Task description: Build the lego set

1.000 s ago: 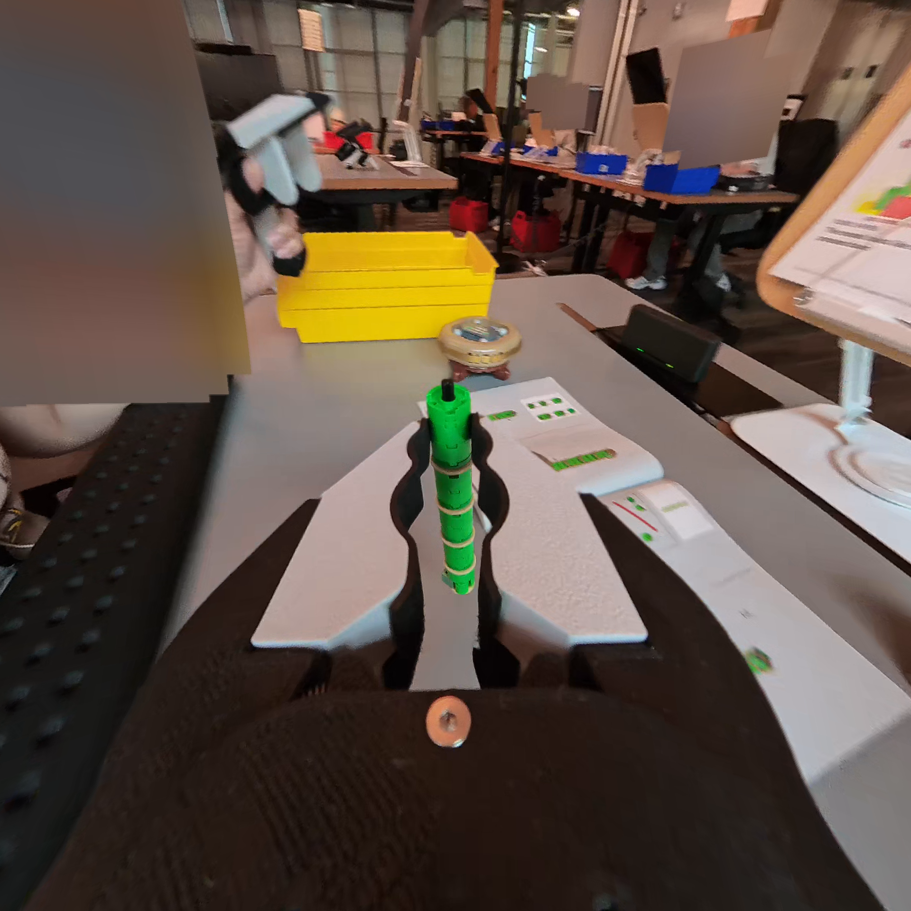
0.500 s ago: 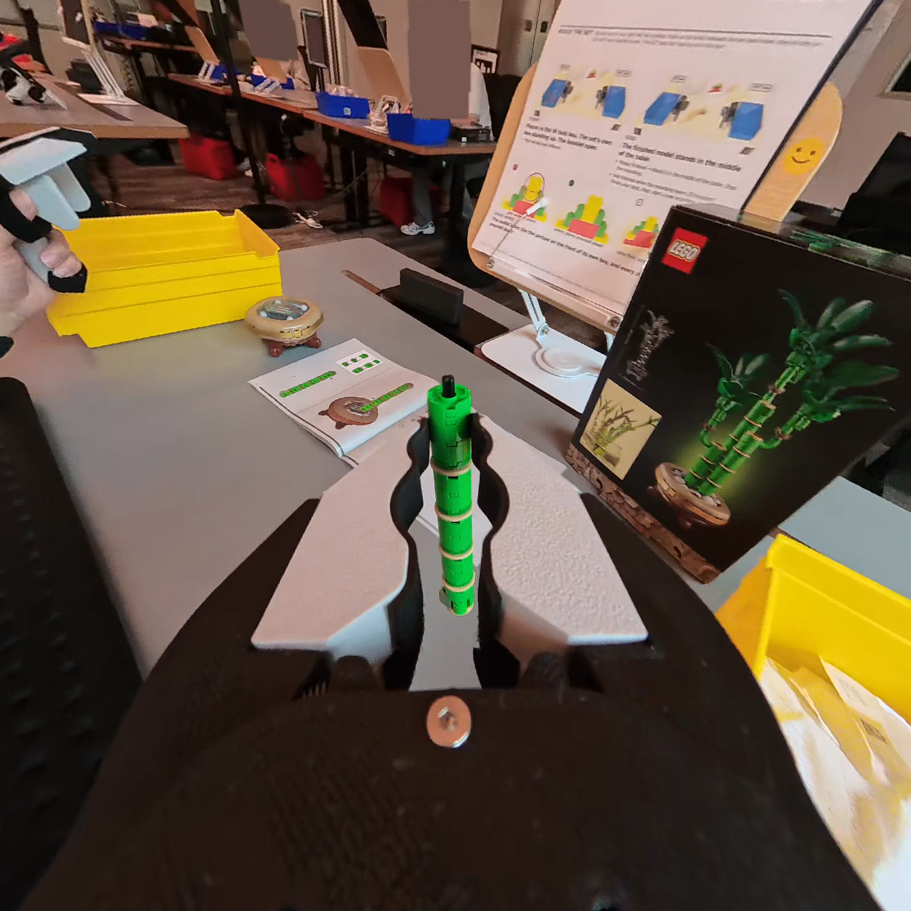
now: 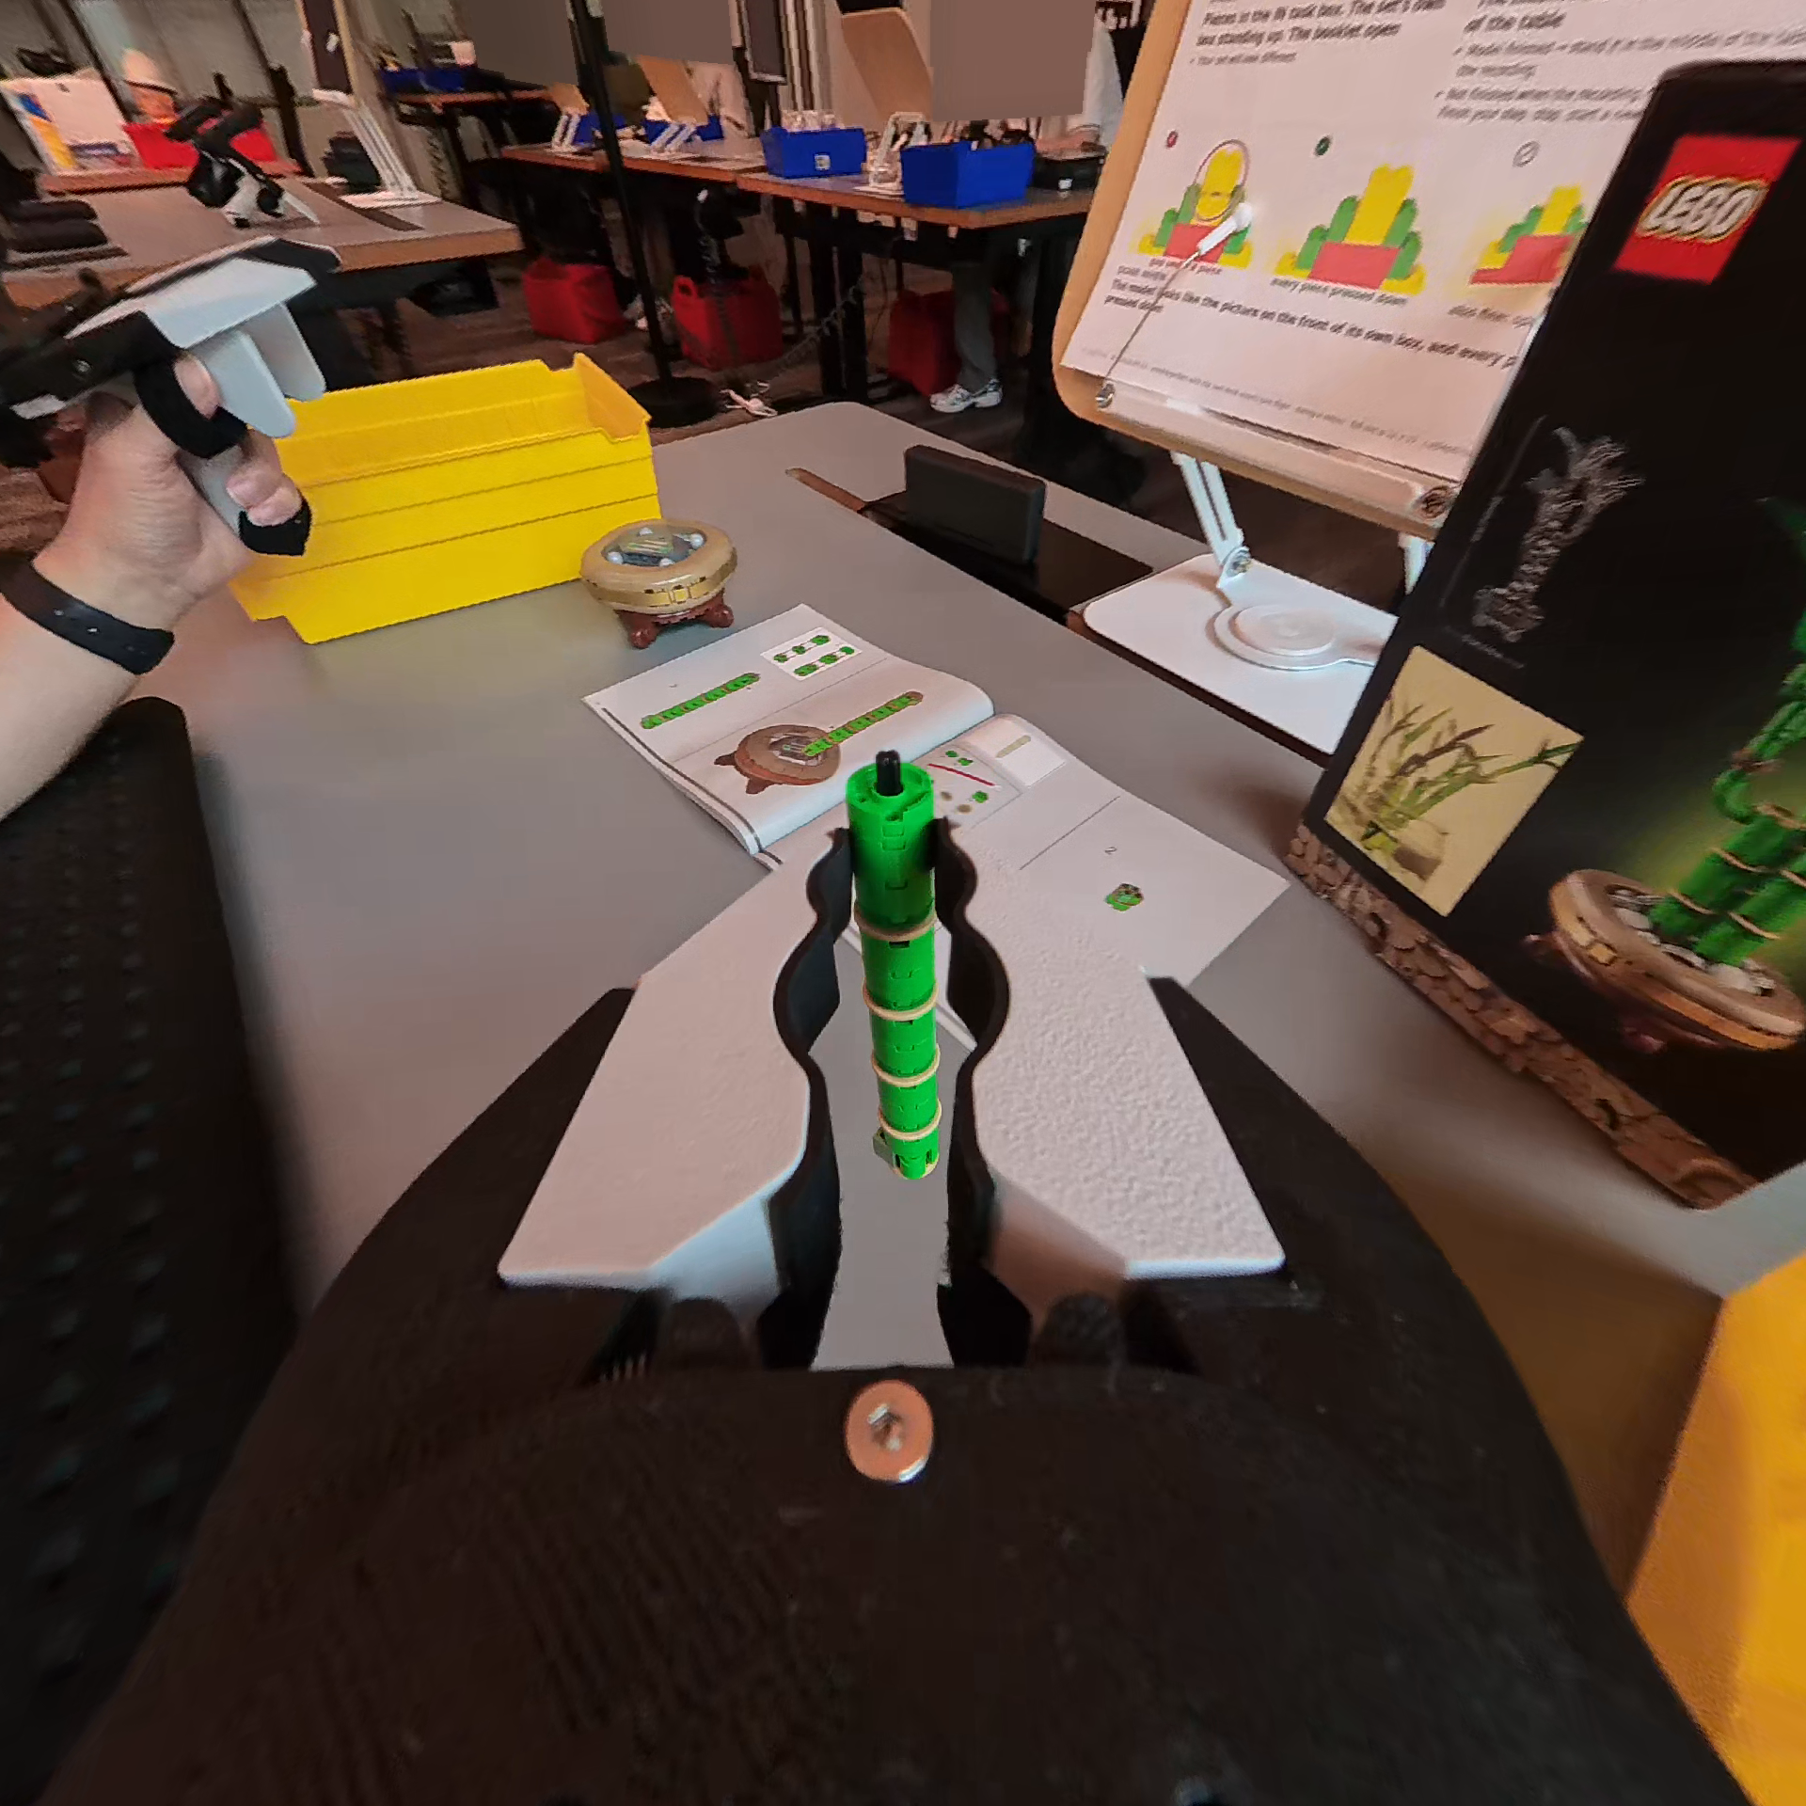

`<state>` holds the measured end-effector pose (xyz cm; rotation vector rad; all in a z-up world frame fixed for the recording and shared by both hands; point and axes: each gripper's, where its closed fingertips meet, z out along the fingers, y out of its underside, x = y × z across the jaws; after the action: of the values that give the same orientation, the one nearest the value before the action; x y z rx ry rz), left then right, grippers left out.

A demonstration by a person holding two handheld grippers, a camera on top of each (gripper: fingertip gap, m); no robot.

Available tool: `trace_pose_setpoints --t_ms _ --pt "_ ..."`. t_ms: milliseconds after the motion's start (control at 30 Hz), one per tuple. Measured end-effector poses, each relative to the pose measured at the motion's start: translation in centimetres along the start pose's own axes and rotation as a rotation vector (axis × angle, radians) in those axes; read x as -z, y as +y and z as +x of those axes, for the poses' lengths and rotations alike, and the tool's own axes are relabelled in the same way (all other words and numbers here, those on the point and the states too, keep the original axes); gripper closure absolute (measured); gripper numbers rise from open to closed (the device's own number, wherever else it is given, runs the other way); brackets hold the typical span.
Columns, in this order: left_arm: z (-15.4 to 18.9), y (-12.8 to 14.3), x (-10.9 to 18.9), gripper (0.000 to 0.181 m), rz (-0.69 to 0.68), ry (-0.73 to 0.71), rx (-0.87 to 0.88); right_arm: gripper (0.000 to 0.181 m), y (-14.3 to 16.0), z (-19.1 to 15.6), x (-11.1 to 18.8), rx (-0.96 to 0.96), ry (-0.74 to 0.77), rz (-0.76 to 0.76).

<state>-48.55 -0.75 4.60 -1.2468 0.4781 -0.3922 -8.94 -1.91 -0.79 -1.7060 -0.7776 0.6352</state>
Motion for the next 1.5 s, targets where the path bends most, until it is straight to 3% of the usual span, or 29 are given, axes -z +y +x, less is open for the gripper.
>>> trace_pose_setpoints --t_ms 367,867,1500 --pt "1.5 0.9 -0.7 0.156 -0.031 0.061 0.019 0.166 0.7 -1.4 -3.3 -0.042 -0.106 0.09" --pt "2.1 1.2 -0.8 0.164 -0.039 0.099 0.033 0.166 3.3 -3.7 -6.8 0.017 -0.194 0.011" --pt "3.0 2.0 -1.0 0.164 -0.077 0.131 0.012 0.166 3.3 -3.7 -6.9 -0.009 -0.222 0.033"
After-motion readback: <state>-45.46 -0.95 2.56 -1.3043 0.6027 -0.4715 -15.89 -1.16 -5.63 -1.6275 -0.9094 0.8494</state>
